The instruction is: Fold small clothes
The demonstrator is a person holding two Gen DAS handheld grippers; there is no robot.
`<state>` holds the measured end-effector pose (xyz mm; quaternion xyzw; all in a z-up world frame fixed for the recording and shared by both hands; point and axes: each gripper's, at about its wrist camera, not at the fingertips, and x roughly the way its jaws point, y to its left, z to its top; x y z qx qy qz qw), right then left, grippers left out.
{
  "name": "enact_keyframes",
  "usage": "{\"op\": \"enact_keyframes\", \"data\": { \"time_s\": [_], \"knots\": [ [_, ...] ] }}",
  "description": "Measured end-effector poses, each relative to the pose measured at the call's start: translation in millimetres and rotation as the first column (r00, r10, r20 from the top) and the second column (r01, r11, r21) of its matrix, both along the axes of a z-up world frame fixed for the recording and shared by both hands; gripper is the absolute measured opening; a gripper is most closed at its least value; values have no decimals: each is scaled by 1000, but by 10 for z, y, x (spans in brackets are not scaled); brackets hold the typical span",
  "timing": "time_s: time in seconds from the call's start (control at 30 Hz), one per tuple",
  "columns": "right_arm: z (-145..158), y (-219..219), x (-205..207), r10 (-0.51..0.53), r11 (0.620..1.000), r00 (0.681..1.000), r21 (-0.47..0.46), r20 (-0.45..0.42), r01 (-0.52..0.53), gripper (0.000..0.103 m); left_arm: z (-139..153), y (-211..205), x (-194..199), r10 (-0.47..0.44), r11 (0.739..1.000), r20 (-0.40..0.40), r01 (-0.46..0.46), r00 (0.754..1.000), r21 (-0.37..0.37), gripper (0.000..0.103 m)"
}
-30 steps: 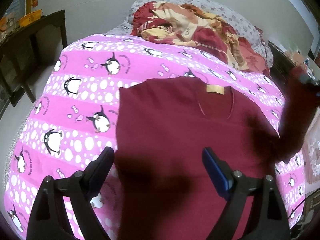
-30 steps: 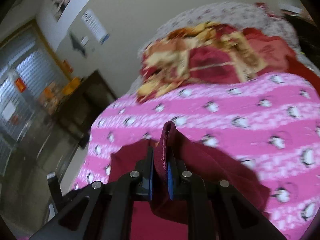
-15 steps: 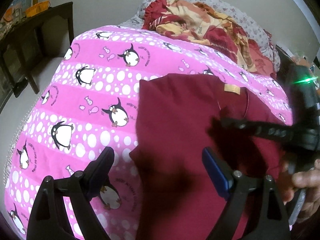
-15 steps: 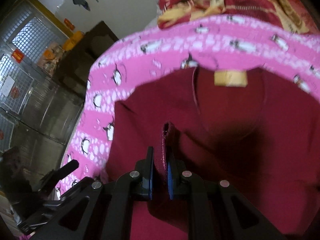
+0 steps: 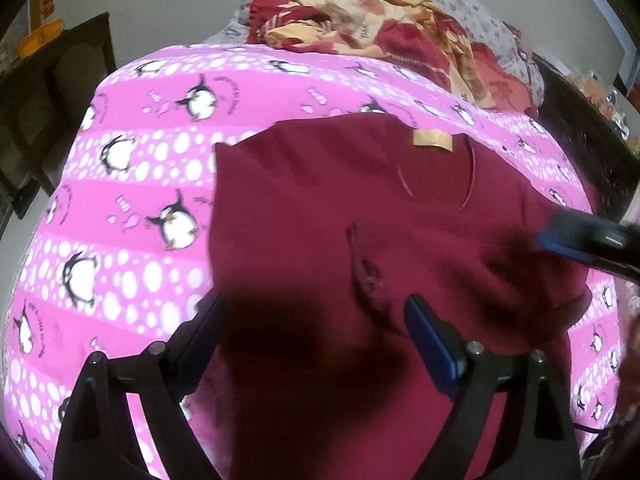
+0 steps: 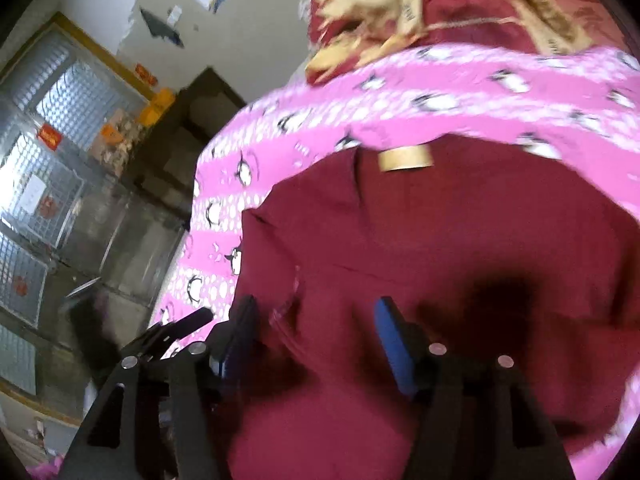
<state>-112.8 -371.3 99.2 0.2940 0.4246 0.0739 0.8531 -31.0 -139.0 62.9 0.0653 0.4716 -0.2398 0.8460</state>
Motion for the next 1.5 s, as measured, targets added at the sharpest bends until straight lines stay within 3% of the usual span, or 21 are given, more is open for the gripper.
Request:
{"op": "enact_keyframes", "data": {
  "time_s": [0.2, 0.27, 0.33, 0.43, 0.67, 0.9, 1.07, 1.17, 1.27, 1.3, 1.33, 1.37, 1.4, 1.5],
  "knots": [
    [46, -611, -846, -140, 990, 990, -34, -21, 139, 70, -111, -360, 72, -41, 999, 4, 41, 999, 32, 87],
    [-1, -774, -1066, -190, 982, 981, -23, -39, 189, 71, -187, -486, 104, -59, 997, -11, 60, 998, 57, 71],
    [-94, -982, -1305, -248, 969, 966, 2, -68, 249, 71, -287, -586, 141, -70, 993, -55, 75, 996, 88, 28],
    [-193, -1138, -1511, -297, 954, 950, 19, -99, 300, 71, -309, -638, 155, -61, 993, -71, 68, 996, 100, 9],
    [-263, -1191, -1567, -300, 954, 948, -26, -103, 299, 71, 315, -537, 53, -89, 996, 51, 87, 995, 37, 8],
    [-257, -1123, -1416, -306, 952, 948, -42, -92, 303, 71, 933, -239, 237, -9, 999, 148, 16, 989, -43, 8],
    [-245, -874, -1280, -223, 958, 970, -203, -91, 201, 71, 1065, -120, 364, 33, 998, 155, -25, 987, -58, 8],
    [-329, -712, -1145, -172, 943, 979, -305, -113, 131, 71, 1127, -89, 373, 44, 997, 163, -33, 986, -70, 8],
    [-414, -564, -940, -149, 905, 981, -417, -124, 85, 69, 1193, -96, 340, 42, 996, 172, -28, 984, -82, 8],
    [-428, -546, -887, -149, 892, 982, -445, -117, 82, 67, 1213, -103, 331, 40, 996, 178, -26, 983, -82, 8],
    [-453, -538, -831, -154, 877, 981, -473, -115, 82, 52, 1230, -106, 324, 40, 996, 183, -25, 982, -82, 8],
    [-468, -557, -778, -170, 863, 978, -496, -119, 90, 23, 1248, -108, 319, 41, 996, 189, -25, 981, -84, 8],
    [-465, -626, -759, -196, 864, 974, -489, -113, 117, 14, 1258, -107, 315, 41, 996, 190, -25, 981, -86, 8],
    [-347, -782, -893, -243, 883, 968, -427, -59, 195, 12, 1196, -64, 322, 48, 996, 187, -33, 981, -85, 8]
  ]
}}
